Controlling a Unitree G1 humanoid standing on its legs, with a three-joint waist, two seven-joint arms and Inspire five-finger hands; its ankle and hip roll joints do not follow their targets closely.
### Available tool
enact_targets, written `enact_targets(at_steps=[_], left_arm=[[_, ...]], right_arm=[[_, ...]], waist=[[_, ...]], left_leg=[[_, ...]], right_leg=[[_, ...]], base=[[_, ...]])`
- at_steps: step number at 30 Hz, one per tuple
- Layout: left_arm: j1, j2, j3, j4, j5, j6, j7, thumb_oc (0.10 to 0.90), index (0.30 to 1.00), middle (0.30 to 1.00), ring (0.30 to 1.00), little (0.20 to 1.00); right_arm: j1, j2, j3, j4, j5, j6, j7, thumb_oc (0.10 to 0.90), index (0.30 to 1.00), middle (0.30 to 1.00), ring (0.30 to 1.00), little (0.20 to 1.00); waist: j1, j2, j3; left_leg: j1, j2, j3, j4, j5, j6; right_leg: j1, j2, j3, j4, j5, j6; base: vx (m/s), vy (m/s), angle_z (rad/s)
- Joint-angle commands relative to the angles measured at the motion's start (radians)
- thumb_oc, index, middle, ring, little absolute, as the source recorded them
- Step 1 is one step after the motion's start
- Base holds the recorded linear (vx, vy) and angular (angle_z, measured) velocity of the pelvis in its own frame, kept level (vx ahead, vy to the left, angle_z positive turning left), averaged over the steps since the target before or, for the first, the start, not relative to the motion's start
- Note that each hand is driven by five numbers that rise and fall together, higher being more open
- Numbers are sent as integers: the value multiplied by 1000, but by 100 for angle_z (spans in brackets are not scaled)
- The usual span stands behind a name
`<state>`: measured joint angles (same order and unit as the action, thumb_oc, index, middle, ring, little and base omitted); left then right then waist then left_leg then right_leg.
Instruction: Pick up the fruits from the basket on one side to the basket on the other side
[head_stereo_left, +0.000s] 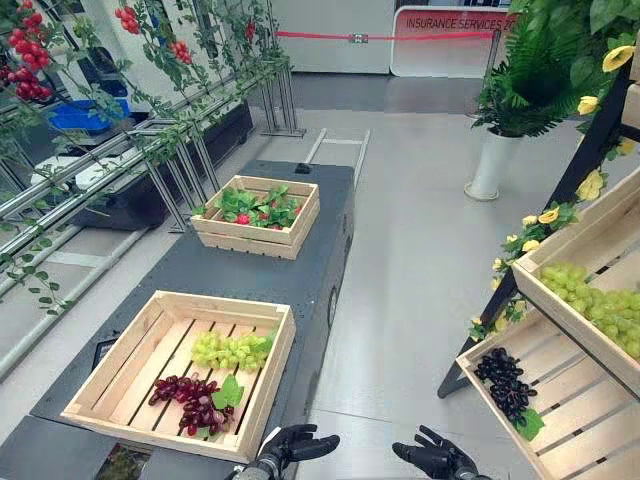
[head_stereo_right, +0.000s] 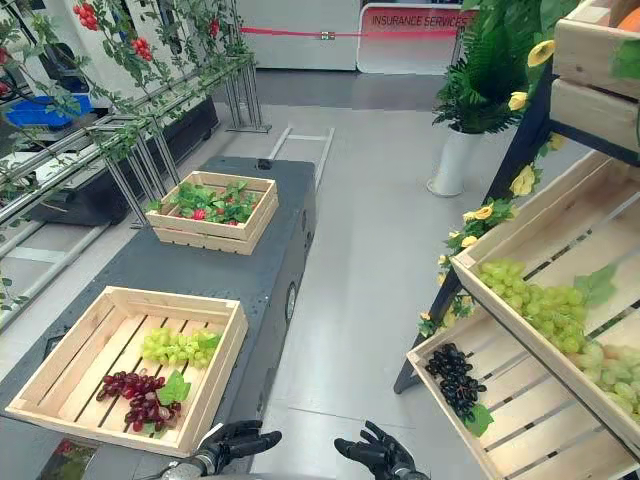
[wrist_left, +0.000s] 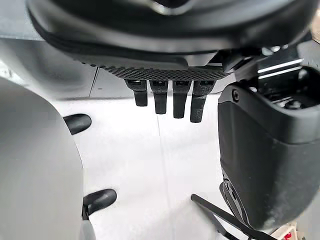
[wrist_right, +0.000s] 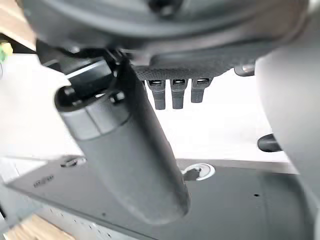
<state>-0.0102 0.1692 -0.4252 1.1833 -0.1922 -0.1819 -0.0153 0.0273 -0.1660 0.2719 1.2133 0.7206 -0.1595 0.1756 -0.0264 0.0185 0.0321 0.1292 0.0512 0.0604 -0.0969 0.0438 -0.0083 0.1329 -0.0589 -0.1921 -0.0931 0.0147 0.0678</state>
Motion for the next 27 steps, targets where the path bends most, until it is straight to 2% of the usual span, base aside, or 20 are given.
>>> enact_targets(at_steps=[1, 5, 10, 16, 24, 27], left_arm=[[-92, -36, -31, 71, 18, -37, -22, 800, 900, 900, 900, 900], [-88, -39, -46, 51, -35, -91, -84, 800, 900, 900, 900, 900], [-88, -33, -80, 42, 79, -111, -23, 800, 900, 900, 900, 900], [-100, -16, -119, 32, 154, -151, -10, 800, 900, 900, 900, 900], [-127, 14, -134, -9, 134, -274, 58, 800, 900, 900, 900, 900], [-130, 29, -94, -45, 64, -357, 130, 800, 900, 900, 900, 900]], right_arm=[[-105, 33, -46, 39, 42, -85, -20, 800, 900, 900, 900, 900], [-107, 34, -48, 35, 15, -111, -49, 800, 900, 900, 900, 900], [-107, 32, -31, 39, -54, -122, -40, 800, 900, 900, 900, 900], [-113, 30, -5, 26, -58, -136, -65, 800, 900, 900, 900, 900], [-121, 19, 9, 19, -111, -134, -74, 800, 900, 900, 900, 900], [-118, 17, 16, 12, -96, -126, -74, 800, 900, 900, 900, 900]], waist=[[9, -12, 30], [5, -7, 32], [8, -9, 32], [11, -12, 40], [10, -8, 60], [17, -10, 62]], left_leg=[[22, -58, 17, 10, -84, 32], [20, -59, 20, 10, -85, 34], [19, -62, 18, 10, -86, 36], [11, -62, 18, 10, -84, 36], [7, -62, 21, 10, -82, 37], [6, -65, 13, 10, -79, 36]], right_leg=[[27, -10, 12, 6, -4, -6], [23, -10, 17, 6, -4, -8], [21, -11, 18, 6, -4, -7], [16, -15, 14, 6, -4, -4], [14, -19, 8, 6, -5, -3], [17, -21, 2, 6, -5, -4]], base=[[56, -16, -30], [4, 28, 0], [0, 0, 0], [-8, -2, 0], [-30, -2, -1], [0, 0, 0]])
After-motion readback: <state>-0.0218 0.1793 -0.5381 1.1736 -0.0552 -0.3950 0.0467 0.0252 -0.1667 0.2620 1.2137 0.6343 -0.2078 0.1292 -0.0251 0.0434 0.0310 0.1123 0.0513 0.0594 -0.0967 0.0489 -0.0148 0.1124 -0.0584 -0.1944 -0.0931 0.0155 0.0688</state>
